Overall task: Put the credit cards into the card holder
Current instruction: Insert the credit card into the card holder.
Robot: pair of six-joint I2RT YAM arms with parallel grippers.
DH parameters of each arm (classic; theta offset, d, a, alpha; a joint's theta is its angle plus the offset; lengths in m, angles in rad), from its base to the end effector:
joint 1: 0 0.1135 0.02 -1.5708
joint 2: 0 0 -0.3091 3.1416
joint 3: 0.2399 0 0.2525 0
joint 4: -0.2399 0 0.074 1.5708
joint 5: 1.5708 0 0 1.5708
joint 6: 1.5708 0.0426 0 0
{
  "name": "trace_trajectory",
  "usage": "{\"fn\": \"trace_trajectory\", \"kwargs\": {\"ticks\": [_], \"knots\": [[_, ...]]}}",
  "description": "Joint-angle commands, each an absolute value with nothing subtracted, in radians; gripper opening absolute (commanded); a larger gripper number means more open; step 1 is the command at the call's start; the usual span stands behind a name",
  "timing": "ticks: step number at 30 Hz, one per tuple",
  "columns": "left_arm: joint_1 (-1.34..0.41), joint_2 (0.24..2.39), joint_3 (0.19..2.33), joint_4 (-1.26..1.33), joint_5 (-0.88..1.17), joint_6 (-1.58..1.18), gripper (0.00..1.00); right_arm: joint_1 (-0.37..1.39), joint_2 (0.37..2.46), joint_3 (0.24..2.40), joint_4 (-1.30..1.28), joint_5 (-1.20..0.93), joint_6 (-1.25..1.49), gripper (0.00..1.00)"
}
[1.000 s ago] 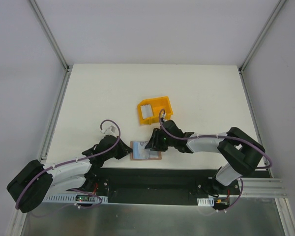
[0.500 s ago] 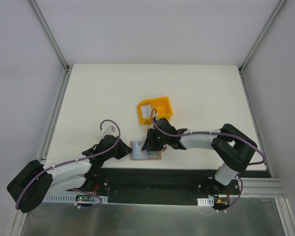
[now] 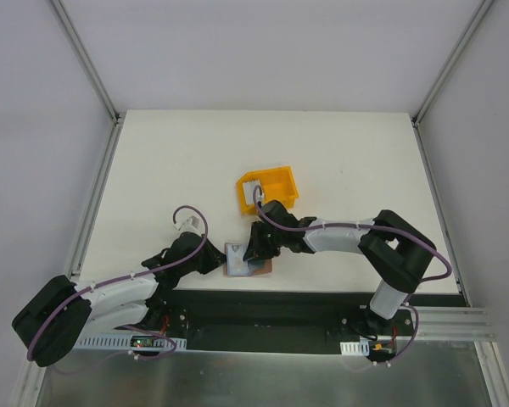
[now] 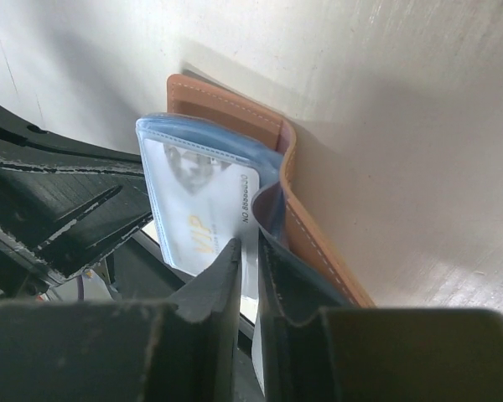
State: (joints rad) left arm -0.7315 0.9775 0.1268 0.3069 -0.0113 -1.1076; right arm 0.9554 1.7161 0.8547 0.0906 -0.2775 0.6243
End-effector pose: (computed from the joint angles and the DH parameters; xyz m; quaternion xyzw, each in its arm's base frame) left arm 0.1148 -0.1024 0.1646 -0.1656 0.8551 -0.3877 0.3017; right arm 0.1940 0.2946 0.1922 -0.2034 0.8909 0.3636 0.1810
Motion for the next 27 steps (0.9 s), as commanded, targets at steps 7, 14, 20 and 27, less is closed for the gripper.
{"fn": "trace_trajectory", "kwargs": {"ticks": [7, 14, 20, 27], "knots": [[-0.729, 0.985, 0.13, 0.242, -0.023, -1.08, 0.0, 0.97, 1.687, 0.884, 0.106, -0.336, 0.641, 0.28], [-0.73, 0.951, 0.121, 0.219, -0.038, -1.08, 0.0, 0.965, 1.678, 0.88, 0.048, -0.345, 0.646, 0.34], [-0.73, 0.954, 0.127, 0.216, -0.037, -1.078, 0.0, 0.976, 1.681, 0.885, 0.073, -0.37, 0.643, 0.3], [-0.729, 0.94, 0.143, 0.196, -0.037, -1.063, 0.0, 0.963, 1.642, 0.877, 0.063, -0.315, 0.592, 0.32]]}}
